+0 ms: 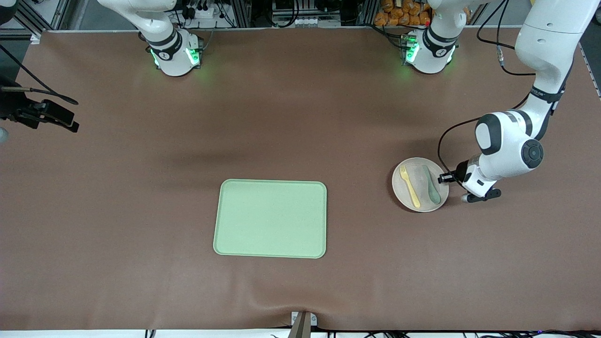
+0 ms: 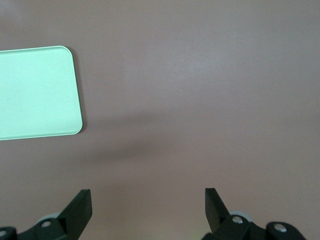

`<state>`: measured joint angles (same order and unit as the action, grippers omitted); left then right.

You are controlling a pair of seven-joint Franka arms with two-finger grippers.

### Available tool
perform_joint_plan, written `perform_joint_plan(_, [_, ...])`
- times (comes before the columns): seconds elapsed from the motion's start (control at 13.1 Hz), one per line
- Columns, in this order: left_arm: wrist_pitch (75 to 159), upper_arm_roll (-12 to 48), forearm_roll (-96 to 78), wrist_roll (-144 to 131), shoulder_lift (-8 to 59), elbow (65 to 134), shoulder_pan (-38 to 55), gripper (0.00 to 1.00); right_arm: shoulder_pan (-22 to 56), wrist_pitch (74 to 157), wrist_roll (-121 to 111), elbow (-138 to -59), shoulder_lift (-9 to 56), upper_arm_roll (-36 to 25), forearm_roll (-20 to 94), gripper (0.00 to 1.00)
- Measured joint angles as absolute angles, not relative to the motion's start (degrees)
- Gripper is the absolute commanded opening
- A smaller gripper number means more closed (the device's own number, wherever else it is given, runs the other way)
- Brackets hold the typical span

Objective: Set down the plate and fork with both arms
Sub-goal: 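Lower the left gripper and grasp the white plate's rim, then carry the plate with the left gripper onto the green tray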

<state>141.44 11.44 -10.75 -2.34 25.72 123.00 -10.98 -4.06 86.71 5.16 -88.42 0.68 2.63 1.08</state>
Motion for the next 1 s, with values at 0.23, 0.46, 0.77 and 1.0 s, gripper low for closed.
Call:
perform_joint_plan(0.23, [141.44,12.37,-10.89,-2.34,25.65,122.61,-10.99,0.00,-4.07,86.68,5.16,-88.42,0.68,2.62,1.08,1.00])
perform_joint_plan(0.46, [141.55,13.64,-10.96,-2.35,25.65,122.16,-11.06,0.00,-4.07,86.68,5.16,-88.42,0.68,2.62,1.08,1.00])
perform_joint_plan(0.77, [141.51,16.55,-12.51,-2.37,25.66,120.23,-11.14,0.00,-4.07,86.67,5.16,-88.41,0.68,2.62,1.08,1.00])
perform_joint_plan(1.0, [139.25,19.18,-12.91,-2.94,25.88,116.52,-10.73,0.00,-4.07,86.66,5.16,-88.39,0.68,2.62,1.08,1.00])
